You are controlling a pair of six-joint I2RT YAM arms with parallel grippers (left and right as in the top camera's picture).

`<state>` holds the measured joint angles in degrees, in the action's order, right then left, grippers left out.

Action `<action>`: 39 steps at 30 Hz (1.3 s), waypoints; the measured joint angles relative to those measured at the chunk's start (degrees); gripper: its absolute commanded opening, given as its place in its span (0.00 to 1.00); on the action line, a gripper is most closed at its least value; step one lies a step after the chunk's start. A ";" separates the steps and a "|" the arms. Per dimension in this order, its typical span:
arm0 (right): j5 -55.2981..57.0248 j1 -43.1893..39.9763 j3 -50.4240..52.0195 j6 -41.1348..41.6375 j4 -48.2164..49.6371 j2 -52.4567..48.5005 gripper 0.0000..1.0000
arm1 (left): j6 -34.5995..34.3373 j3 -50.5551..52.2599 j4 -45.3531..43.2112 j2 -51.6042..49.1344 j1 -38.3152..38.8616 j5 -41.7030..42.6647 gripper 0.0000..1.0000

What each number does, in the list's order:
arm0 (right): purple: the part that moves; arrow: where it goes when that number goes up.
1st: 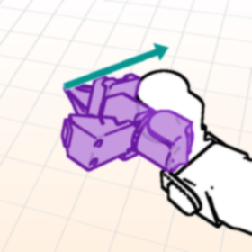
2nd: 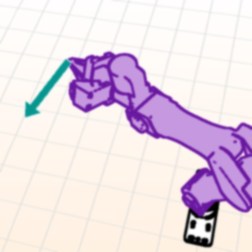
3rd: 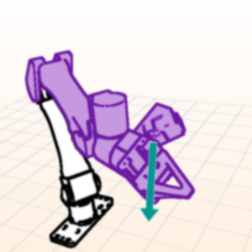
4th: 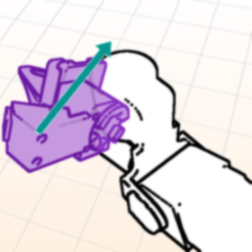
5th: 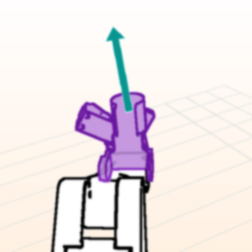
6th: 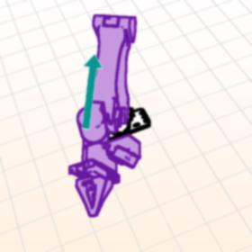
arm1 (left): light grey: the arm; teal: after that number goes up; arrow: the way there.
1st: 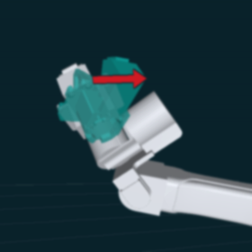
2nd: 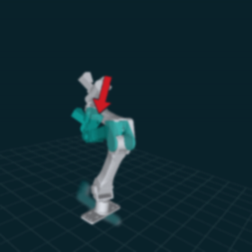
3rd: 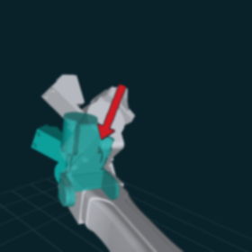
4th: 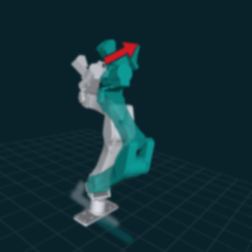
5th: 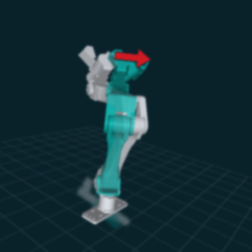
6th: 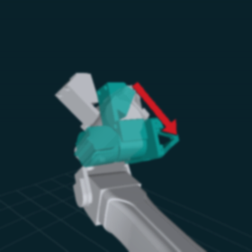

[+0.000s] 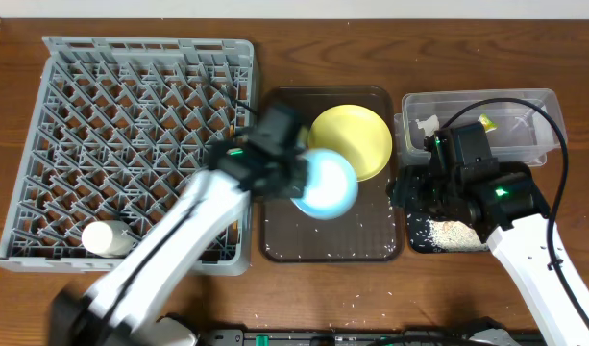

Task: Sort waste into correct bins and load items into the dishwasher
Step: 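Carry the blue bowl left and set it in the dish rack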

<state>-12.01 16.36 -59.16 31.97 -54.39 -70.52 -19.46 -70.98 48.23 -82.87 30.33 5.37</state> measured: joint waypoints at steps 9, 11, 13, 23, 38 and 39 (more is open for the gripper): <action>0.00 0.00 0.00 0.00 0.00 0.00 0.61 | 1.81 -0.31 -1.97 8.61 -10.84 -36.85 0.08; 0.00 0.00 0.00 0.00 -0.02 0.00 0.61 | 3.89 -0.31 -6.38 7.08 -12.85 -44.46 0.08; 0.00 0.00 0.00 0.00 0.07 0.00 0.61 | 6.21 -0.31 -10.16 5.70 -14.14 -49.40 0.07; 0.00 0.00 0.00 0.00 0.70 0.00 0.61 | 20.11 -0.31 -22.58 -5.79 -18.32 -67.30 0.07; 0.00 0.00 0.00 0.00 1.16 0.00 0.61 | 22.51 -0.33 -24.63 -18.60 -17.14 -73.59 0.07; 0.00 0.00 0.00 0.00 1.18 0.00 0.62 | 22.51 -0.31 -24.92 -19.26 -17.14 -74.18 0.08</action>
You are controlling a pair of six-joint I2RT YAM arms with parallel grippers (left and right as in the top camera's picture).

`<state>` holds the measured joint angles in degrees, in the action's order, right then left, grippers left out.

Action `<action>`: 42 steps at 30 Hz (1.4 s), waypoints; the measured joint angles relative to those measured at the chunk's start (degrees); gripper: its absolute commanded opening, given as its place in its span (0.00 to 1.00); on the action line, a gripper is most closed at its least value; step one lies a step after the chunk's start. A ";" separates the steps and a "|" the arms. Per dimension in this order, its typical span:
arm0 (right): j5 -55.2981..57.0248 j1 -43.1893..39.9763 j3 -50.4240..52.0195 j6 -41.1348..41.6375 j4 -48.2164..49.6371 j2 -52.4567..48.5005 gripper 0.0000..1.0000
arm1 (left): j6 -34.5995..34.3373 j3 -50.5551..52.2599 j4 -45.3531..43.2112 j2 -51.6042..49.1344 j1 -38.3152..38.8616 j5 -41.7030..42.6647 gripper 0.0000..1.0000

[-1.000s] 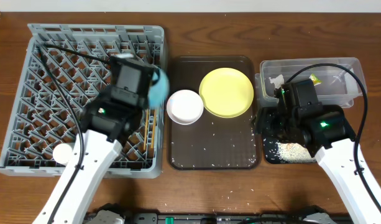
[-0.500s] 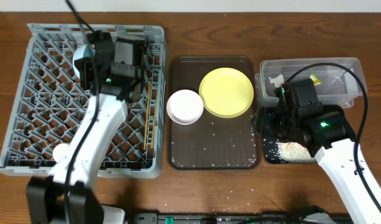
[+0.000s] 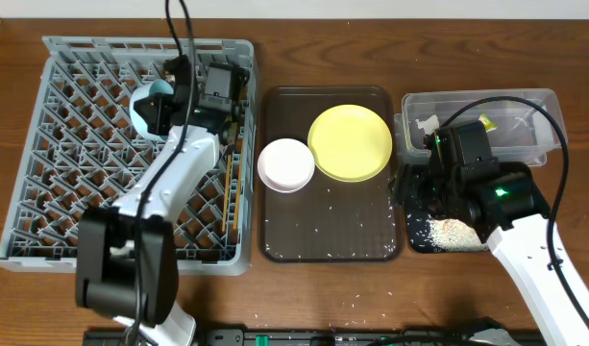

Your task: Sort waste into correct bins and load items into the dishwasher

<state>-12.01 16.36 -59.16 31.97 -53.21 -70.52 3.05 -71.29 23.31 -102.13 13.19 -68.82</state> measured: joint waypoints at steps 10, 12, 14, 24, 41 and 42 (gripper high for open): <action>0.00 -0.02 0.00 0.00 0.76 0.00 0.62 | -0.02 0.00 -0.61 -1.60 3.10 -2.32 0.07; 0.00 0.00 0.00 0.00 0.76 0.00 0.62 | -0.04 0.04 -0.59 -1.60 4.24 -2.29 0.07; 0.00 0.00 0.00 0.00 0.79 0.00 0.61 | -0.22 0.55 -0.57 -1.60 4.68 -2.36 0.07; 0.00 0.00 0.00 0.00 0.83 0.00 0.61 | -0.79 3.15 0.00 -1.60 6.21 -2.78 0.43; 0.00 0.00 0.00 0.00 0.79 0.00 0.62 | -16.90 3.45 22.18 12.98 11.02 16.13 0.61; 0.00 0.00 0.00 0.00 0.79 0.00 0.61 | -17.27 3.45 22.84 14.80 11.21 17.92 0.62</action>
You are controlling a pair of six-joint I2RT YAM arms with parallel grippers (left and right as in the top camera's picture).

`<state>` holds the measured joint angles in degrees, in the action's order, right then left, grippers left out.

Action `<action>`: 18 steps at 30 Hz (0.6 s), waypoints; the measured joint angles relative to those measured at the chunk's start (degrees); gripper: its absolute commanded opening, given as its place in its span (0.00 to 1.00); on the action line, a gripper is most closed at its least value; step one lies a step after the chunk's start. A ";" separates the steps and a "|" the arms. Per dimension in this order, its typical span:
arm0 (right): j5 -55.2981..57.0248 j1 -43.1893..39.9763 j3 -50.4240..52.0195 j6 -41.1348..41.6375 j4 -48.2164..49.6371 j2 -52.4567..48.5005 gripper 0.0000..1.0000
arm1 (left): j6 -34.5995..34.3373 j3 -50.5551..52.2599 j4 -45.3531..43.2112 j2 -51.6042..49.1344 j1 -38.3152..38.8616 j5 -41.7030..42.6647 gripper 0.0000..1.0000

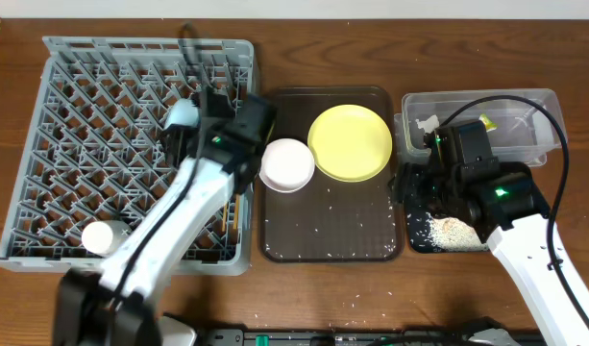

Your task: Sort waste into correct bins and load items into the dishwasher

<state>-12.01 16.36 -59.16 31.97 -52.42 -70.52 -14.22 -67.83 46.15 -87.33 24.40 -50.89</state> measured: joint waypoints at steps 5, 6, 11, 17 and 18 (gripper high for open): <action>0.00 0.00 0.00 0.00 0.00 0.00 0.62 | -1.27 0.00 2.43 6.62 2.75 6.95 0.64; 0.00 0.00 0.00 0.00 -0.02 0.00 0.62 | -1.44 0.00 2.73 7.41 3.32 8.76 0.64; 0.00 0.00 0.00 0.00 -0.07 0.00 0.62 | -2.38 0.00 1.20 8.48 5.33 21.81 0.64; 0.00 0.00 0.00 0.00 -0.11 0.00 0.62 | -2.34 0.00 -3.21 3.91 8.59 37.07 0.56; 0.00 0.00 0.00 0.00 -0.11 0.00 0.63 | -2.40 0.00 -3.89 2.82 9.07 38.12 0.54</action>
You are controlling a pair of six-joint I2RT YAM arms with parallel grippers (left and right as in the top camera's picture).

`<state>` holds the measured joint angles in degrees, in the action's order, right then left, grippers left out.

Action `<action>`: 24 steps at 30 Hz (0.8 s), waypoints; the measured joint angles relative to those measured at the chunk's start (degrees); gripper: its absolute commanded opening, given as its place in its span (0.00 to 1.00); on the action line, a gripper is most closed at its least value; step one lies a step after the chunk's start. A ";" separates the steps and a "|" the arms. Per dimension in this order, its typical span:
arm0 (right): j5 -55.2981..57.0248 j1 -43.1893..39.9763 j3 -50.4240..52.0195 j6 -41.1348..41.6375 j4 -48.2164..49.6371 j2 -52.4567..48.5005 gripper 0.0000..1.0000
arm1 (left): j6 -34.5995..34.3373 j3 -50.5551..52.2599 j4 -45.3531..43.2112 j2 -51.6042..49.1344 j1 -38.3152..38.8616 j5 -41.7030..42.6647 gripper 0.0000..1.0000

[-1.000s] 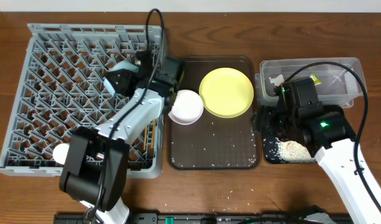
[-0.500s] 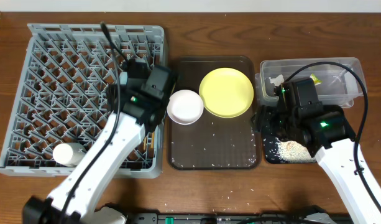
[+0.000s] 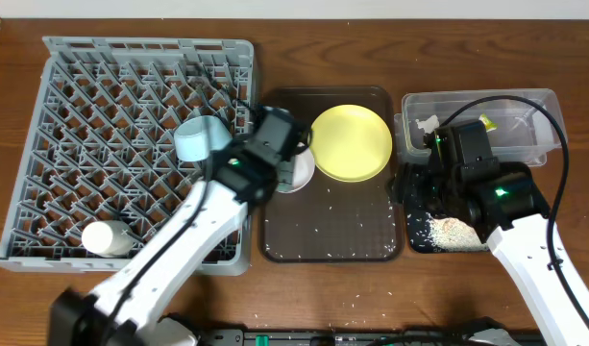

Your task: Sort waste into correct bins and load items into the dishwasher

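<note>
My left gripper [image 3: 302,146] has reached onto the brown tray [image 3: 332,245] and hangs over the white bowl [image 3: 296,176]. It hides most of the bowl, looks open and holds nothing. A light blue bowl [image 3: 200,140] sits in the grey dish rack [image 3: 54,115], just left of my left arm. A yellow plate [image 3: 352,142] lies on the tray's far part. My right gripper [image 3: 430,197] points down over the black bin [image 3: 448,235], which holds spilled rice. Its fingers are hidden under the wrist.
A white cup [image 3: 107,237] lies in the rack's near left corner. A clear plastic container [image 3: 510,120] with scraps stands behind the black bin. Rice grains are scattered on the tray and on the wooden table [image 3: 371,298] near the front edge.
My left gripper has moved right, from the rack's right edge onto the tray over the white bowl. The blue bowl now shows fully in the rack. The right arm has not moved.
My left gripper first held the light blue bowl above the tray. Then it was at the far middle of the rack with the bowl, and the white bowl showed on the tray. Later it stood apart from the bowl; now it is over the white bowl.
</note>
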<state>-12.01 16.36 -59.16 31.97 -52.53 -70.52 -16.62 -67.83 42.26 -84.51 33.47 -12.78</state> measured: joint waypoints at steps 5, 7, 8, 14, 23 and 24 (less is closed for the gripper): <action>0.00 0.00 0.00 0.00 0.04 0.00 0.63 | 0.44 -0.02 -8.31 -7.93 1.44 2.64 0.24; 0.00 0.00 0.00 0.00 0.04 0.00 0.63 | 1.25 -0.02 -11.63 -11.50 1.42 2.21 0.13; 0.00 0.00 0.00 0.00 0.04 0.00 0.63 | 1.57 -0.02 -12.57 -13.11 1.42 1.84 0.08; 0.00 0.00 0.00 0.00 0.04 0.00 0.63 | 2.08 -0.02 -13.00 -21.42 1.42 1.20 0.07; 0.00 0.00 0.00 0.00 0.04 0.00 0.63 | -1.38 0.00 -6.97 -20.63 1.42 17.18 0.08; 0.00 0.00 0.00 0.00 0.04 0.00 0.63 | -1.64 0.00 -7.48 -19.30 1.42 20.15 0.08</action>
<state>-12.01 16.36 -59.16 31.97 -52.49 -70.52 -18.26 -67.83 34.79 -103.81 34.89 7.38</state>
